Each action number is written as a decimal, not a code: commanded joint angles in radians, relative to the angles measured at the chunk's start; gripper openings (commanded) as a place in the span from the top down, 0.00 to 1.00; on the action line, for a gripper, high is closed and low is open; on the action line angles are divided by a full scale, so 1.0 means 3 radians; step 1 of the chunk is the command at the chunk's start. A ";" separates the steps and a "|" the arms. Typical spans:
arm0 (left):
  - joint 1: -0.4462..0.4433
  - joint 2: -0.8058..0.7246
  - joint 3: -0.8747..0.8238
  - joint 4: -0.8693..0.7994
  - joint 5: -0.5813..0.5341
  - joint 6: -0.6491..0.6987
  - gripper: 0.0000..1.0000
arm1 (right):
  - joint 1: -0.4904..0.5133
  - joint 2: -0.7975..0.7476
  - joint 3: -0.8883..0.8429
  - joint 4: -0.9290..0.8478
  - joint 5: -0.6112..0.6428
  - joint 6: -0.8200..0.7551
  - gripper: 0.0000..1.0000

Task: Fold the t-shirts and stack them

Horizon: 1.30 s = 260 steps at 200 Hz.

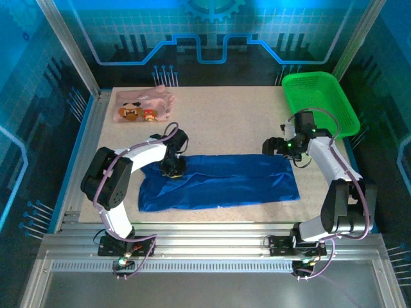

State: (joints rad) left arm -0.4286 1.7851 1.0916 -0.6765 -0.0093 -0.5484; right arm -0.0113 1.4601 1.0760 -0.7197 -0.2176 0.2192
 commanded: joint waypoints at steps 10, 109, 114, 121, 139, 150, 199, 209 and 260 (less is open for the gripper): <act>-0.0117 -0.0118 0.0002 -0.0129 0.0190 0.0051 0.95 | 0.0050 0.0052 0.0116 0.0016 0.0005 -0.0020 0.09; -0.0503 -0.0441 -0.0236 0.0098 0.0443 -0.0139 1.00 | 0.0048 0.0118 0.0132 0.0041 -0.0001 0.0000 0.09; -0.0531 -0.0452 -0.0256 0.0131 0.0459 -0.0145 1.00 | 0.0048 0.0114 0.0133 0.0039 0.0004 0.0001 0.09; -0.0574 -0.0471 -0.0285 0.0179 0.0508 -0.0156 1.00 | 0.0048 0.0113 0.0131 0.0037 0.0009 -0.0004 0.09; -0.0651 -0.0484 -0.0369 0.0296 0.0695 -0.0166 1.00 | 0.0048 0.0113 0.0131 0.0029 0.0020 -0.0004 0.09; -0.0707 -0.0511 -0.0454 0.0448 0.0898 -0.0167 1.00 | 0.0049 0.0113 0.0126 0.0037 0.0016 -0.0002 0.09; -0.0738 -0.1077 -0.0822 0.1288 0.1431 -0.0479 0.91 | 0.0047 0.0138 0.0131 0.0039 0.0010 0.0006 0.09; -0.0730 -0.1127 -0.0816 0.1262 0.1511 -0.0464 0.82 | 0.0048 0.0143 0.0136 0.0030 0.0010 0.0001 0.09; -0.0577 -0.1390 -0.0925 0.1147 0.1353 -0.0436 0.35 | 0.0048 0.0169 0.0132 0.0026 0.0004 0.0006 0.09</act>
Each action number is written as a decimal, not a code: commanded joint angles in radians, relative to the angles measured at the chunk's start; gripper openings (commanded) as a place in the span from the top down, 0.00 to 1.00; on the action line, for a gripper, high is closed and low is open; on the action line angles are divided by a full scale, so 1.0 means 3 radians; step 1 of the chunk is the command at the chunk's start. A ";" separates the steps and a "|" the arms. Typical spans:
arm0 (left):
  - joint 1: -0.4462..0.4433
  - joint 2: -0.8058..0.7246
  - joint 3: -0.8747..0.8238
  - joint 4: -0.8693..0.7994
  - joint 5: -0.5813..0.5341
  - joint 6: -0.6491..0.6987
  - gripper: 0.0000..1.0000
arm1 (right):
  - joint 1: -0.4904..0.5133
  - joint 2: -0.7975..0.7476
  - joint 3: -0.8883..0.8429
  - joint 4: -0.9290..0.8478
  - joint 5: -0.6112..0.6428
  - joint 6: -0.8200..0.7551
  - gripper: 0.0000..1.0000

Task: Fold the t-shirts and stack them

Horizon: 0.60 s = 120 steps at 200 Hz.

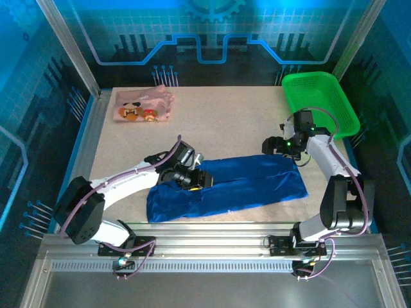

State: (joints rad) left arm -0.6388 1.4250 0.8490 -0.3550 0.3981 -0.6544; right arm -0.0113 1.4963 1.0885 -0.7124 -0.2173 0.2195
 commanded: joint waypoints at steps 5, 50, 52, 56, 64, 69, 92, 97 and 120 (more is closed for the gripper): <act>0.0144 -0.0233 -0.0140 0.0109 -0.0066 -0.0128 0.34 | 0.0052 0.0049 0.0089 -0.0001 0.0003 0.0009 0.09; 0.0401 -0.0015 -0.0023 -0.1180 -0.1392 -0.0655 0.32 | 0.0058 0.0113 0.0129 -0.0131 0.0143 0.0052 0.09; 0.0418 -0.0011 -0.0029 -0.1216 -0.1420 -0.0688 0.32 | 0.0058 0.0128 0.0141 -0.0151 0.0156 0.0051 0.09; 0.0461 -0.0006 -0.0047 -0.1274 -0.1475 -0.0761 0.32 | 0.0057 0.0159 0.0165 -0.0192 0.0181 0.0051 0.09; 0.0525 -0.0019 -0.0099 -0.1331 -0.1575 -0.0901 0.32 | 0.0057 0.0219 0.0196 -0.0251 0.0227 0.0054 0.09; 0.0570 -0.0025 -0.0140 -0.1317 -0.1603 -0.0963 0.32 | 0.0058 0.0255 0.0206 -0.0284 0.0264 0.0061 0.09; 0.0706 0.0075 -0.0165 -0.1299 -0.1714 -0.1121 0.32 | 0.0066 0.0426 0.0251 -0.0397 0.0376 0.0123 0.10; 0.0719 0.0129 -0.0141 -0.1315 -0.1741 -0.1123 0.32 | 0.0069 0.0449 0.0256 -0.0413 0.0398 0.0139 0.10; 0.0742 0.0394 -0.0028 -0.1384 -0.1843 -0.1074 0.32 | 0.0074 0.0472 0.0232 -0.0447 0.0610 0.0219 0.10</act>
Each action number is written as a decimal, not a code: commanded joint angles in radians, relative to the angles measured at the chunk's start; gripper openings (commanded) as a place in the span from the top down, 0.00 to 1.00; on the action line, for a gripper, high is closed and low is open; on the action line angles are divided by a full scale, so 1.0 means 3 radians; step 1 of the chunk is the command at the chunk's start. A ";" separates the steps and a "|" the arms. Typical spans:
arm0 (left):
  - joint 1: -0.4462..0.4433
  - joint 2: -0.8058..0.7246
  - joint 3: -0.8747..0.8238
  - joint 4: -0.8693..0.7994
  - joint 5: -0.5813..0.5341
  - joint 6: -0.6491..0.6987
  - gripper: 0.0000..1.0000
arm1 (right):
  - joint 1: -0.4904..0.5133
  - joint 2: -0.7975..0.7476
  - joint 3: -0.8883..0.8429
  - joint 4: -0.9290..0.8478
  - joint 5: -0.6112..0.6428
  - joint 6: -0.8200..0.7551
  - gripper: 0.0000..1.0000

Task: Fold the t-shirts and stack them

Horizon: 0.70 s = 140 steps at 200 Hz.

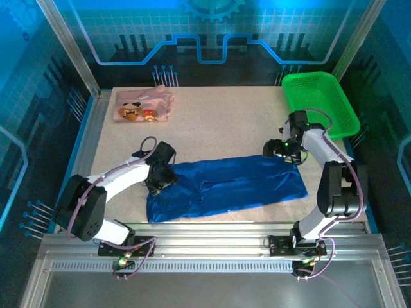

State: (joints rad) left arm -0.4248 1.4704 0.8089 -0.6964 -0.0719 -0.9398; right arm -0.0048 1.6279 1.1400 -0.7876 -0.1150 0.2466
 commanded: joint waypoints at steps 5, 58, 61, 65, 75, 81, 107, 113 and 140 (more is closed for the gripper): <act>0.0035 0.0292 0.0115 -0.0260 -0.0305 -0.0120 0.32 | 0.0049 0.0017 0.0048 -0.0202 0.0339 0.0149 0.11; 0.0221 0.0382 -0.0023 -0.0221 -0.0412 -0.0076 0.32 | -0.0162 -0.0160 -0.0003 -0.0285 0.0761 0.0350 0.10; 0.0228 0.0376 -0.0013 -0.0235 -0.0414 -0.0071 0.32 | -0.0163 -0.0180 -0.0006 -0.0273 0.0741 0.0345 0.10; 0.0234 0.0357 0.0008 -0.0256 -0.0426 -0.0059 0.32 | -0.0163 -0.0212 -0.0013 -0.0254 0.0707 0.0332 0.10; 0.0230 0.0246 0.0095 -0.0285 -0.0437 -0.0004 0.31 | -0.0154 -0.0297 -0.0035 -0.0217 0.0595 0.0299 0.10; 0.0230 0.0173 0.0159 -0.0307 -0.0422 0.0021 0.30 | -0.0146 -0.0355 -0.0051 -0.0192 0.0504 0.0279 0.09; 0.0228 -0.0278 0.0551 -0.0537 -0.0394 0.0000 0.25 | -0.0056 -0.0627 -0.0103 -0.0131 0.0100 0.0112 0.09; 0.0229 -0.0371 0.0622 -0.0585 -0.0418 -0.0020 0.23 | -0.0028 -0.0665 -0.0096 -0.0140 0.0018 0.0071 0.09; 0.0260 -0.0432 0.0810 -0.0700 -0.0372 -0.0098 0.19 | 0.0144 -0.0509 0.0014 -0.0376 -0.0192 -0.0005 0.10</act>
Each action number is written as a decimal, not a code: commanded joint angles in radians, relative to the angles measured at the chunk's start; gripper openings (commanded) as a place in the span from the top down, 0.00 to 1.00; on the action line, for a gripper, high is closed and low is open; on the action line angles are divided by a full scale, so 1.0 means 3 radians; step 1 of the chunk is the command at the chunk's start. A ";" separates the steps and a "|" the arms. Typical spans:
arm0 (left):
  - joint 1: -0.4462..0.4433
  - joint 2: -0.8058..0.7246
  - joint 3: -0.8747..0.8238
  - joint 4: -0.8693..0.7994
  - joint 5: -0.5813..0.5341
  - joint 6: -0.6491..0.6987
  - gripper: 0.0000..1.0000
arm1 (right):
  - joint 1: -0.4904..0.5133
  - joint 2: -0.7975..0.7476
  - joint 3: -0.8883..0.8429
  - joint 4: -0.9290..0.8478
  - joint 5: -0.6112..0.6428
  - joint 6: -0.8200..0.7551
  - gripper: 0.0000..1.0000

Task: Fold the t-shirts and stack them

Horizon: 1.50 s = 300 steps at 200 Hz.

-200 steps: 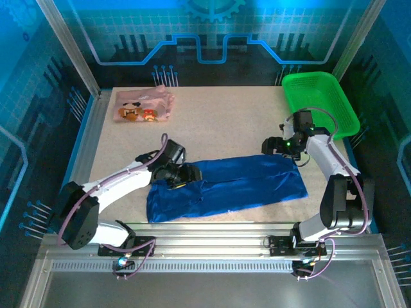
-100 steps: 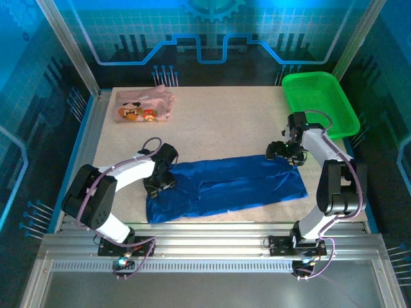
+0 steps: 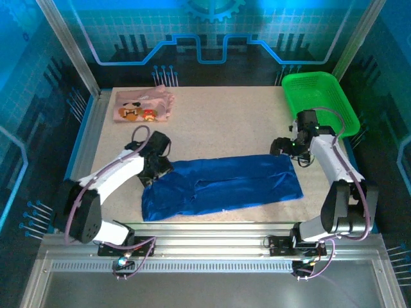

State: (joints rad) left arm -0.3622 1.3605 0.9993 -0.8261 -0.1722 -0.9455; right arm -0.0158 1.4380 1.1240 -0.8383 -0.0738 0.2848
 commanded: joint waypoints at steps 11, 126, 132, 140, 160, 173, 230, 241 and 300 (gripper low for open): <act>0.0051 0.0096 0.0206 -0.0263 0.0052 -0.0043 0.19 | 0.0306 0.0289 0.0119 -0.0330 -0.0167 -0.0119 0.12; 0.0054 0.2207 0.1057 0.0188 0.0438 0.0519 0.87 | 0.0910 0.1325 0.0098 -0.0388 0.0498 0.0234 0.82; 0.0057 0.2325 0.1218 0.0149 0.0436 0.0572 0.88 | 0.0947 0.1346 0.0101 -0.0408 0.0488 0.0231 0.82; 0.0057 0.2476 0.1423 0.0122 0.0435 0.0633 0.87 | 0.0994 0.1365 0.0099 -0.0422 0.0450 0.0232 0.82; 0.0065 0.2877 0.2089 -0.0031 0.0431 0.0790 0.87 | 0.1123 0.1391 0.0104 -0.0455 0.0312 0.0237 0.83; 0.0072 0.3177 0.2591 -0.0129 0.0469 0.0895 0.87 | 0.1223 0.1431 0.0135 -0.0463 0.0187 0.0215 0.82; 0.0226 0.4736 0.5372 -0.0298 0.0940 0.0890 0.86 | 0.1600 0.1905 0.0615 -0.0494 -0.0741 0.0142 0.83; 0.0285 0.4891 0.5546 -0.0057 0.1067 0.0722 0.86 | 0.1640 0.2051 0.0783 -0.0532 -0.0941 0.0185 0.83; 0.0471 0.5207 0.5514 0.0882 0.1386 0.0250 0.85 | 0.1746 0.2623 0.1304 -0.0236 -0.2103 0.1101 0.80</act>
State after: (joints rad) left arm -0.2451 2.8204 2.6415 -0.6243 0.2085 -0.8001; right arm 0.4725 2.1555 1.4975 -0.9859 -0.5045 0.4530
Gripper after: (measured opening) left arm 0.149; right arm 0.197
